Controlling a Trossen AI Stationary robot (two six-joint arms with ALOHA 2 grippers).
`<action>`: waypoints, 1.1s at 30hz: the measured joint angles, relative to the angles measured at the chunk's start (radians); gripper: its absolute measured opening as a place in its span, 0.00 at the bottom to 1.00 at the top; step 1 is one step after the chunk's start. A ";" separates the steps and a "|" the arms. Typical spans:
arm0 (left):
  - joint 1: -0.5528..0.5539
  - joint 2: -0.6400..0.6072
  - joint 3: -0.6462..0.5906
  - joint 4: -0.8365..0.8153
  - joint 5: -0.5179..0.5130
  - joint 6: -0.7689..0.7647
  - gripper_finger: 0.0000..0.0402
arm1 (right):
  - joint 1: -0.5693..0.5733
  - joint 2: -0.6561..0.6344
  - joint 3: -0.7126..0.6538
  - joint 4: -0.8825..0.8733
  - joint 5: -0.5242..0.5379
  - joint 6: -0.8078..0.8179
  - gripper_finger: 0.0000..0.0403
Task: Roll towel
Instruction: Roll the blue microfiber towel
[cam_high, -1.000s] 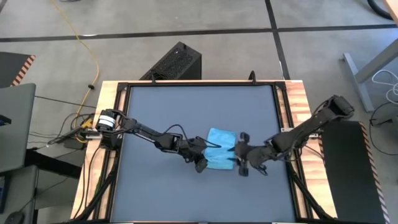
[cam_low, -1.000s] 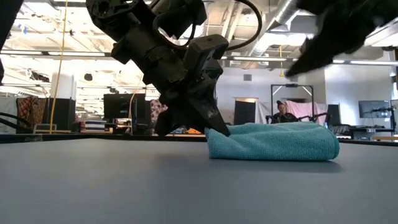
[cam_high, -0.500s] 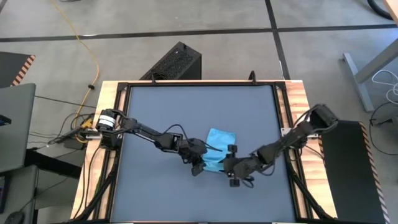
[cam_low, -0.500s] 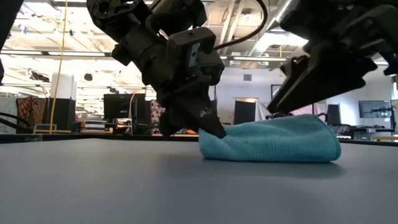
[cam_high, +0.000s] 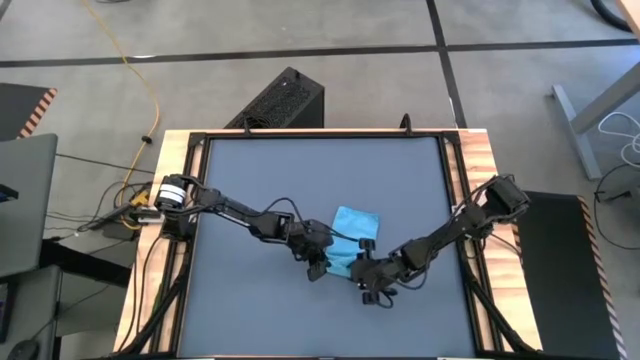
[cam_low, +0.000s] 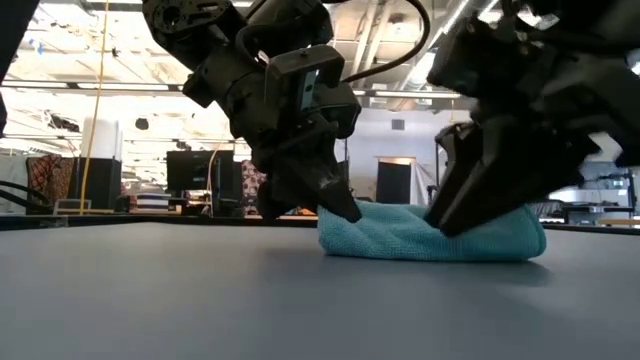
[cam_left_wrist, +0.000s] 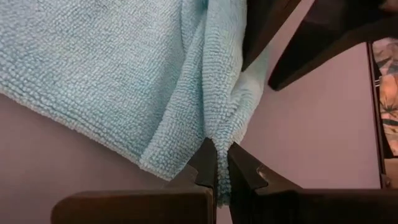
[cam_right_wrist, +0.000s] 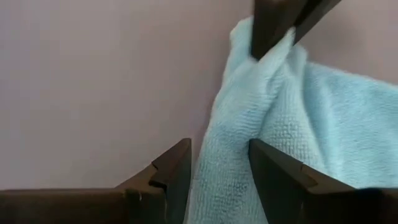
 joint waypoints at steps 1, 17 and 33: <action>0.000 0.000 0.000 -0.001 0.000 0.000 0.00 | -0.006 -0.012 0.006 -0.018 0.000 0.000 0.46; 0.008 0.000 0.000 0.002 -0.008 0.003 0.00 | -0.048 -0.103 0.026 -0.199 0.000 0.002 0.46; 0.037 0.001 0.000 0.070 0.000 -0.057 0.00 | 0.007 -0.085 0.025 -0.256 0.010 0.141 0.46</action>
